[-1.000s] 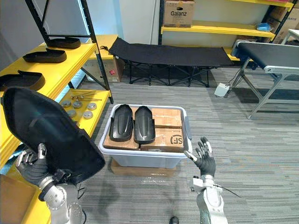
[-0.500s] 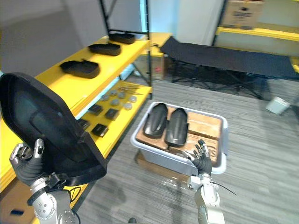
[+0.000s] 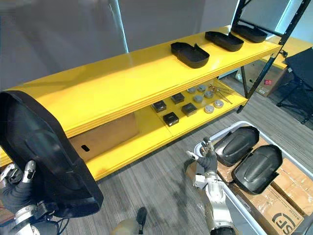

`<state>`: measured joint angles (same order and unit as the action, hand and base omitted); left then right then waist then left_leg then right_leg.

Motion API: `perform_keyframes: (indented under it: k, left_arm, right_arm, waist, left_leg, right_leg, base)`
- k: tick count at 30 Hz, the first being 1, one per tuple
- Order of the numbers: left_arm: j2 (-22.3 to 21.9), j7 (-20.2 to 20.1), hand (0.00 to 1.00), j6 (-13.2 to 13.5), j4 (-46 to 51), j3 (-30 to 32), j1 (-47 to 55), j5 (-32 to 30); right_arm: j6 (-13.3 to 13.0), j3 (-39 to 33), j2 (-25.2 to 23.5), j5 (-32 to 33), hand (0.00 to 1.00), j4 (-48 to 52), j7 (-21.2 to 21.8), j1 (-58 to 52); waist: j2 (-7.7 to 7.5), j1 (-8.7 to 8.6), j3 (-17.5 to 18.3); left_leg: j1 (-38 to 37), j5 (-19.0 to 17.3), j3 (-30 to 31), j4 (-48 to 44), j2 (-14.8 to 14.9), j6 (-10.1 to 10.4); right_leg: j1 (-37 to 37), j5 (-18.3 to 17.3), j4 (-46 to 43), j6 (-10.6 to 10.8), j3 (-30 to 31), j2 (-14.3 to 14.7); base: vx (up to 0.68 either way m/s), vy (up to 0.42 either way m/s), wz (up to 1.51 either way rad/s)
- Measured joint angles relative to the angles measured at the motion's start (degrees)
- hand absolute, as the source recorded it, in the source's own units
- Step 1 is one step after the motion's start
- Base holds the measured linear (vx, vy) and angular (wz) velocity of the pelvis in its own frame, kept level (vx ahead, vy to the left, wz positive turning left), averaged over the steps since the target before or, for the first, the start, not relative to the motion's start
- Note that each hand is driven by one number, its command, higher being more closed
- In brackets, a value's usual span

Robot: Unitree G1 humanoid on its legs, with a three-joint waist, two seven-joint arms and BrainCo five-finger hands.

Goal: Walk over and take plastic housings, then place them on the shelf

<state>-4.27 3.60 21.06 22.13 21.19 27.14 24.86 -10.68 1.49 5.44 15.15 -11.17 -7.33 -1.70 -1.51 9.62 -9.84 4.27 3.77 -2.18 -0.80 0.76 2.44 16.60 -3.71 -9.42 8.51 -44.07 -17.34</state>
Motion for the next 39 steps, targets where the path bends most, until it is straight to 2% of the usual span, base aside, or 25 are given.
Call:
perform_keyframes:
  k: [3, 5, 6, 8, 9, 10, 11, 12, 13, 14, 15, 18, 20, 24, 26, 27, 28, 29, 31, 33, 34, 36, 37, 38, 39]
  left_arm:
    - [-0.09, -0.33, 1.00, 0.09, 0.22, -0.15, -0.29, 0.13]
    - [-0.18, -0.37, 1.00, 0.23, 0.49, -0.62, -0.95, -0.12]
    - [-0.18, -0.53, 1.00, 0.23, 0.49, -0.75, -1.08, -0.19]
    - [0.04, -1.74, 1.00, 0.23, 0.49, -1.10, -1.89, -0.22]
    - [0.11, -2.04, 1.00, 0.23, 0.48, -1.20, -2.15, -0.55]
    - [0.46, -2.21, 1.00, 0.23, 0.50, -1.30, -2.36, -1.25]
    - [2.05, -1.91, 1.00, 0.22, 0.61, -1.67, -2.43, -2.27]
    - [3.11, -1.57, 1.00, 0.23, 0.64, -1.85, -2.60, -2.73]
    - [4.56, -0.97, 1.00, 0.17, 0.59, -2.36, -3.23, -2.82]
    - [5.17, -0.72, 1.00, 0.14, 0.51, -2.80, -3.80, -2.87]
    - [5.64, 0.13, 1.00, 0.13, 0.41, -3.97, -5.29, -2.79]
    - [6.07, 0.39, 1.00, 0.05, 0.35, -6.09, -8.58, -2.15]
    - [6.26, 1.01, 1.00, -0.04, -0.02, -6.32, -10.73, -2.19]
    - [6.25, 3.13, 1.00, -0.55, -2.87, -7.78, -14.26, -2.17]
    - [6.34, 3.13, 1.00, -1.20, -3.07, -8.59, -13.53, -2.17]
    - [6.58, 3.11, 1.00, -1.25, -3.01, -8.89, -12.96, -2.22]
    - [5.34, 3.10, 1.00, -1.48, -3.69, -9.56, -12.22, -2.22]
    - [4.82, 3.66, 1.00, -1.95, -3.62, -9.89, -10.24, -2.13]
    - [4.58, 4.61, 1.00, -2.83, -4.09, -9.90, -9.54, -1.16]
    - [3.46, 4.69, 1.00, -3.87, -4.44, -9.86, -11.06, 0.09]
    - [3.36, 4.49, 1.00, -4.24, -4.56, -9.91, -11.71, 0.00]
    - [3.51, 3.17, 1.00, -4.62, -4.57, -10.45, -12.00, -0.16]
    - [3.40, 1.92, 1.00, -4.63, -4.25, -11.39, -12.13, -0.16]
    - [3.17, 0.79, 1.00, -4.63, -3.65, -12.57, -11.87, -0.17]
    - [3.16, 0.42, 1.00, -4.66, -3.35, -13.35, -11.79, -0.25]
  right_arm:
    - [-0.15, 0.45, -0.67, -0.12, 0.00, 1.40, 0.67, -0.24]
    - [-0.19, 0.86, -0.72, -0.28, 0.00, 1.48, 0.82, -0.35]
    - [-0.27, 0.83, -0.83, -0.28, 0.00, 1.48, 0.80, -0.38]
    - [-0.90, 0.41, -1.05, -0.30, 0.00, 1.52, 0.89, -1.49]
    - [-1.23, 0.17, -1.15, -0.28, 0.00, 1.52, 0.95, -2.00]
    - [-1.97, -0.18, -1.35, -0.26, 0.00, 1.53, 1.06, -2.87]
    - [-2.41, -0.55, -1.95, -0.21, 0.00, 1.53, 1.42, -3.46]
    - [-2.67, -0.74, -2.54, -0.19, 0.00, 1.54, 1.97, -3.73]
    - [-3.35, -1.07, -3.25, -0.11, 0.00, 1.99, 3.06, -4.08]
    - [-3.84, -1.30, -3.30, -0.08, 0.00, 2.52, 3.62, -4.41]
    - [-5.19, -1.92, -3.32, -0.09, 0.00, 4.90, 4.20, -5.28]
    - [-7.13, -3.89, -3.08, -0.12, 0.00, 9.57, 4.48, -5.29]
    - [-7.13, -4.51, -2.64, -0.14, 0.00, 10.20, 4.81, -4.20]
    - [-6.97, -5.89, -2.20, -0.26, 0.00, 10.79, 4.93, -3.93]
    - [-6.94, -5.89, -2.09, -0.30, 0.00, 11.51, 4.90, -4.13]
    - [-6.97, -5.96, -1.81, -0.38, 0.00, 13.06, 4.91, -4.35]
    - [-7.06, -6.13, -0.04, -0.44, 0.00, 13.46, 4.96, -3.59]
    - [-7.06, -6.11, 1.78, -0.46, 0.00, 13.95, 5.46, -2.19]
    - [-7.10, -7.34, 3.66, -0.77, 0.00, 15.20, 6.41, -0.56]
    - [-7.17, -9.57, 4.77, -2.36, 0.00, 15.35, 6.28, -0.21]
    - [-7.19, -10.53, 5.27, -2.54, 0.00, 15.57, 6.19, -0.37]
    - [-7.54, -12.71, 5.43, -2.54, 0.00, 18.14, 5.90, -0.76]
    - [-8.48, -14.19, 5.99, -2.53, 0.00, 19.66, 5.56, -0.93]
    - [-9.03, -14.51, 6.64, -2.62, 0.00, 20.22, 4.73, -1.17]
    - [-9.06, -14.58, 6.82, -2.79, 0.00, 20.58, 4.20, -1.51]
  waist:
    - [0.15, 0.31, -1.74]
    - [1.47, 0.36, -2.52]
    - [1.73, 0.37, -2.88]
    - [1.63, 0.33, -3.22]
    - [1.52, 0.34, -3.30]
    - [1.71, 0.30, -3.39]
    - [1.94, -0.10, -3.55]
    - [1.89, -0.60, -3.56]
    - [1.48, -1.40, -3.38]
    - [1.37, -1.82, -3.33]
    - [1.30, -2.87, -3.29]
    - [1.40, -3.80, -3.27]
    - [1.54, -4.20, -3.26]
    - [1.67, -6.13, -2.65]
    - [0.88, -6.65, -2.20]
    - [-0.01, -7.12, -1.44]
    - [2.42, -7.15, -0.68]
    - [4.39, -6.20, 0.59]
    - [5.66, -6.29, 1.28]
    - [5.30, -7.07, 0.65]
    - [4.14, -6.98, -0.41]
    - [4.13, -7.39, -0.34]
    - [4.91, -7.41, 0.09]
    - [5.76, -7.44, 0.61]
    - [6.30, -7.41, 0.95]
  left_leg:
    - [3.46, -5.59, -1.49, -8.86, -0.47, -1.30]
    - [7.56, -11.99, -1.53, -18.90, -0.28, -1.88]
    - [7.87, -13.56, -1.54, -20.95, -0.23, -2.31]
    - [7.44, -15.72, -1.44, -23.54, -1.20, -3.58]
    - [7.05, -16.07, -1.31, -23.69, -1.60, -4.02]
    - [5.61, -16.57, -0.83, -23.26, -2.34, -4.85]
    - [3.45, -16.88, 0.63, -22.05, -2.31, -5.52]
    - [2.79, -16.76, 1.76, -21.30, -2.47, -6.14]
    - [1.25, -16.07, 3.57, -19.34, -2.48, -7.27]
    - [0.43, -15.81, 4.49, -18.30, -2.52, -7.48]
    - [-2.06, -14.85, 6.44, -15.33, -3.13, -7.35]
    - [-5.17, -14.07, 8.72, -12.50, -5.07, -6.51]
    - [-6.23, -14.51, 10.09, -12.61, -5.68, -5.90]
    - [-7.63, -16.92, 16.40, -14.12, -5.29, -3.35]
    - [-8.29, -20.33, 17.22, -17.18, -5.17, -0.68]
    - [-8.59, -23.73, 15.75, -19.28, -4.32, 0.32]
    - [-8.56, -25.56, 14.21, -20.70, -1.01, 0.87]
    - [-8.76, -25.66, 11.78, -21.01, 2.32, 1.50]
    - [-7.42, -23.47, 8.58, -22.25, 4.71, 4.11]
    - [-3.85, -19.22, 4.85, -31.55, 5.31, 4.04]
    - [-2.05, -18.10, 1.88, -36.39, 6.39, 4.08]
    - [-0.42, -18.96, -1.73, -33.19, 7.59, 2.71]
    - [0.00, -18.22, -1.83, -26.22, 7.60, 2.89]
    - [-0.30, -14.57, -1.66, -18.43, 7.70, 2.91]
    - [-0.38, -12.23, -1.73, -15.91, 7.84, 2.95]
  right_leg:
    - [-0.61, 0.00, -1.31, 0.00, 1.97, -1.66]
    - [-0.11, -0.01, -2.48, 0.00, 2.01, -2.02]
    - [0.27, 0.00, -3.59, 0.01, 2.00, -2.67]
    - [-1.34, 0.74, -12.86, -1.03, 2.58, -6.70]
    - [-2.88, 1.84, -16.96, -2.70, 3.98, -8.22]
    - [-7.06, 6.68, -25.31, -9.89, 8.89, -10.41]
    - [-11.60, 13.14, -32.20, -13.58, 15.86, -10.50]
    - [-13.96, 10.84, -36.01, -11.98, 19.35, -9.41]
    - [-17.57, 3.58, -41.17, -8.76, 23.44, -5.71]
    - [-18.89, 0.98, -42.04, -7.85, 24.35, -3.88]
    - [-21.13, -3.55, -40.16, -6.83, 24.27, -0.14]
    - [-24.60, -6.92, -27.90, -6.12, 24.77, 3.49]
    - [-27.42, -6.68, -20.23, -5.84, 27.87, 4.86]
    - [-30.53, -4.48, -7.82, -3.06, 39.08, 6.49]
    - [-28.45, -1.68, -6.35, -4.26, 40.66, 6.37]
    - [-26.28, 3.27, -5.52, -2.41, 41.13, 6.44]
    - [-25.50, 2.81, -6.65, -1.50, 39.29, 8.72]
    - [-25.24, 2.18, -5.98, -2.69, 38.69, 11.41]
    - [-23.61, 1.93, -4.34, -3.92, 36.75, 13.00]
    - [-18.81, 2.15, -0.47, -4.76, 34.66, 12.85]
    - [-14.52, 2.32, 2.22, -5.15, 33.17, 12.02]
    - [-11.64, 2.32, 4.64, -5.14, 31.42, 11.11]
    - [-11.61, 2.45, 5.24, -4.85, 30.70, 10.76]
    - [-12.15, 2.25, 5.30, -4.23, 30.81, 10.76]
    - [-12.57, 2.11, 5.19, -3.78, 31.03, 10.99]
  base:
    - [0.02, 0.099, -0.27]
    - [0.02, 0.137, -0.06]
    - [0.04, 0.118, 0.07]
    - [0.06, 0.152, 0.21]
    - [0.08, 0.218, 0.28]
    - [0.14, 0.244, 0.30]
    - [0.17, 0.220, 0.35]
    - [0.24, 0.199, 0.56]
    - [0.15, 0.096, 0.55]
    - [0.25, 0.143, 0.80]
    - [0.19, 0.086, 0.60]
    - [0.29, 0.044, 0.58]
    - [0.28, -0.054, 0.60]
    - [0.29, -0.208, 0.93]
    - [0.30, -0.338, 0.85]
    - [0.27, -0.365, 0.76]
    - [0.33, -0.418, 0.51]
    - [0.30, -0.319, 0.08]
    - [0.30, -0.289, 0.29]
    - [0.22, -0.247, 0.56]
    - [0.20, -0.191, 0.41]
    - [0.16, -0.119, 0.33]
    - [0.07, 0.006, 0.14]
    - [0.08, 0.067, 0.06]
    - [0.10, 0.136, -0.16]
